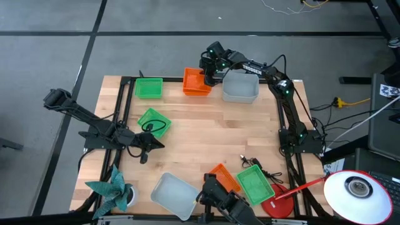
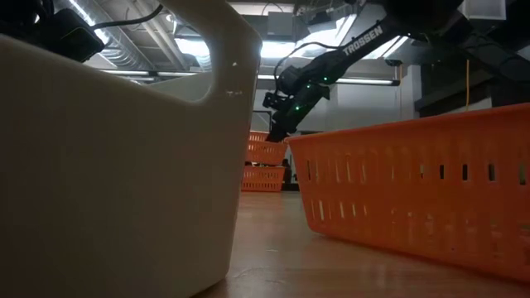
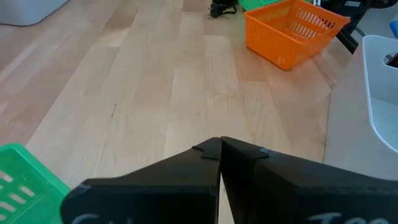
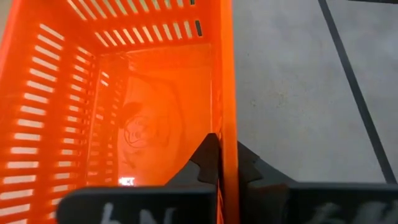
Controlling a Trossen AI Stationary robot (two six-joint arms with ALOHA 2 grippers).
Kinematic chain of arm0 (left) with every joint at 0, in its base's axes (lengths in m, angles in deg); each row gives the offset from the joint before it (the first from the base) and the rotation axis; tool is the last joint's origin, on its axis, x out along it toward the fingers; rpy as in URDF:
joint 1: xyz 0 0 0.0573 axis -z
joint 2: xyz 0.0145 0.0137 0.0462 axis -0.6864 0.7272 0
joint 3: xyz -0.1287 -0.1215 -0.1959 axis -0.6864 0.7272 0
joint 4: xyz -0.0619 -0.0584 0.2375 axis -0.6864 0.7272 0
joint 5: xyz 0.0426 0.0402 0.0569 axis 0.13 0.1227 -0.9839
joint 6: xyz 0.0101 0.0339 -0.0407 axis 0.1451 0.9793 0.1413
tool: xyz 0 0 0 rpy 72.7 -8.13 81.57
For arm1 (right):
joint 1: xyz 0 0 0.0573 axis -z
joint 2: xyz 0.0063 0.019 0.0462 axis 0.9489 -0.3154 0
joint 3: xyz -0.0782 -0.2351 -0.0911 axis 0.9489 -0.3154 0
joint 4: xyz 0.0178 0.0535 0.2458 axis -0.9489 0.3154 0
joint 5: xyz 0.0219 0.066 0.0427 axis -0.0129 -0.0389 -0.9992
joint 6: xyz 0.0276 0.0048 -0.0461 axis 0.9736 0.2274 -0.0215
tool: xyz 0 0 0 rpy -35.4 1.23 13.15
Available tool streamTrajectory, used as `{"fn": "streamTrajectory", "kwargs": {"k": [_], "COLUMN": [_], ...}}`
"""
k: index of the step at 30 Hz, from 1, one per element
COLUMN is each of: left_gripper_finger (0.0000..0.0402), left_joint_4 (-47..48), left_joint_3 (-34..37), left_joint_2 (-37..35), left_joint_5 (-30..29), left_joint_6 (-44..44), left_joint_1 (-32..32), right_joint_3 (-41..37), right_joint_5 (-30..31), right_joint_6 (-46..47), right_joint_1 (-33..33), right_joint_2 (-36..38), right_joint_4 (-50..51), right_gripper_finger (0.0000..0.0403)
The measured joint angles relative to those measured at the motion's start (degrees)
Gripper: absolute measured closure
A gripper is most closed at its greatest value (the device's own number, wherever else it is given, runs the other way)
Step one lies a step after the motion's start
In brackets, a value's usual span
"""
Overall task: Stack baskets by color
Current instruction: Stack the middle orange bin on top of the top orange bin
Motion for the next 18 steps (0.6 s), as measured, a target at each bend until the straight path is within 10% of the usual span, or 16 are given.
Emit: {"fn": "streamTrajectory", "kwargs": {"k": [18], "left_gripper_finger": [0.0401], "left_joint_4": [0.0], "left_joint_3": [0.0], "left_joint_2": [0.0], "left_joint_5": [0.0], "left_joint_6": [2.8], "left_joint_1": [0.0], "right_joint_3": [0.0], "right_joint_5": [-0.1], "right_joint_6": [-2.3], "right_joint_1": [-0.2], "right_joint_2": [0.0], "right_joint_4": [0.5], "right_gripper_finger": [0.0327]}}
